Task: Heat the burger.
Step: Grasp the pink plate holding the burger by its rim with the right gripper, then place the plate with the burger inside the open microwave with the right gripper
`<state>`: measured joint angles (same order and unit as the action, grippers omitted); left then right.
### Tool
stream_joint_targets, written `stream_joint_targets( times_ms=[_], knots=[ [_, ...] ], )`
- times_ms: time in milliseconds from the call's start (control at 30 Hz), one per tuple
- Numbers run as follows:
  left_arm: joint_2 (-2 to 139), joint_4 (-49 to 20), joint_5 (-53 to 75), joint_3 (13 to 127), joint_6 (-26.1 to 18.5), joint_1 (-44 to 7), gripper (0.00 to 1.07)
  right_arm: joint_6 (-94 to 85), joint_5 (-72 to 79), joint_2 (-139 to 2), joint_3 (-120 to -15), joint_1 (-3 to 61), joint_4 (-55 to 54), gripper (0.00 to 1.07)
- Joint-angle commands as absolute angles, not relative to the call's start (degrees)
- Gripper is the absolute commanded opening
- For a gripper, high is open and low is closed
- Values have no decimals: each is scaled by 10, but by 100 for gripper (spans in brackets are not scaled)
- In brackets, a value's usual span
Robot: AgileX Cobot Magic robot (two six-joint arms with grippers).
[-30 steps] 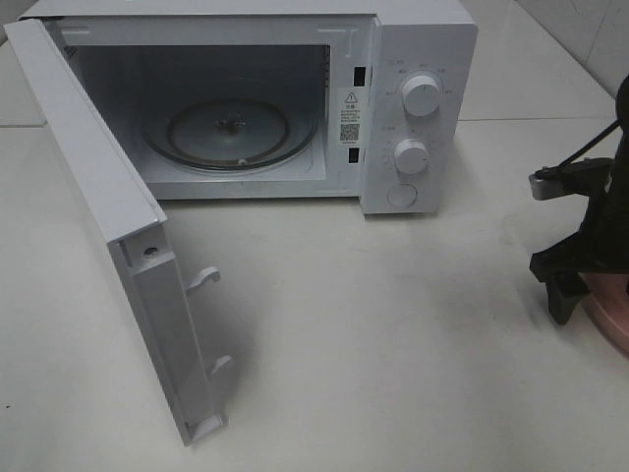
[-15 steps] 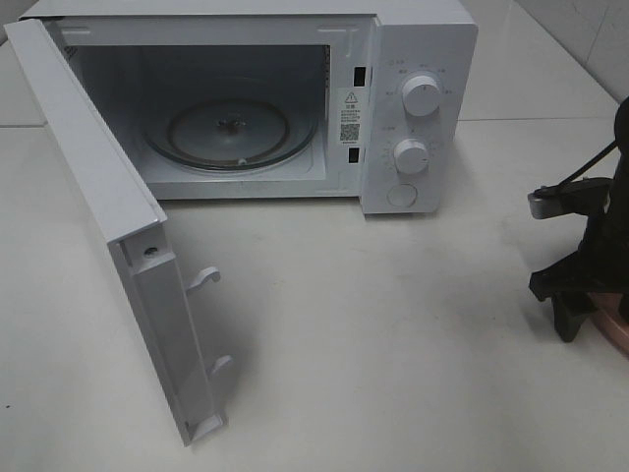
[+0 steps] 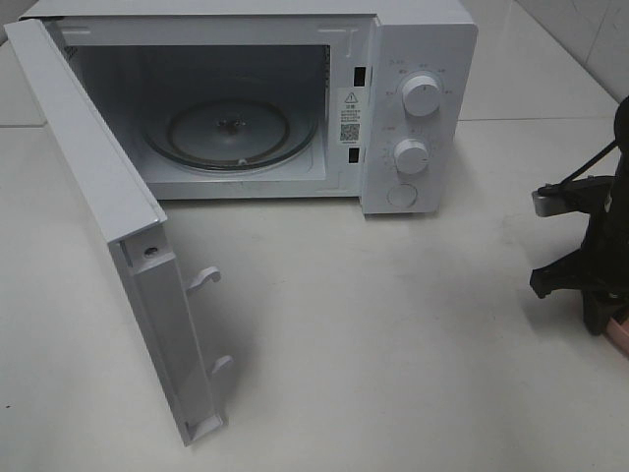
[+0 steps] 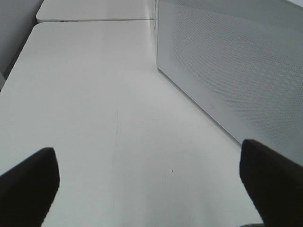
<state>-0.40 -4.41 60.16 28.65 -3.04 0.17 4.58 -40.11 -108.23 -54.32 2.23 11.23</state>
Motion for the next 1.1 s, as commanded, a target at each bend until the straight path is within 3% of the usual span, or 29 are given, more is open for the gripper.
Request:
stream_joint_targets(
  times_ms=[33, 1100],
  knots=[
    [-18, -45, 595, 285, -29, 1, 98, 50, -399, -1085, -541, 21, 107, 0],
    [-18, -45, 595, 285, -29, 1, 98, 288, -512, -1020, -541, 162, 351, 0]
  ],
)
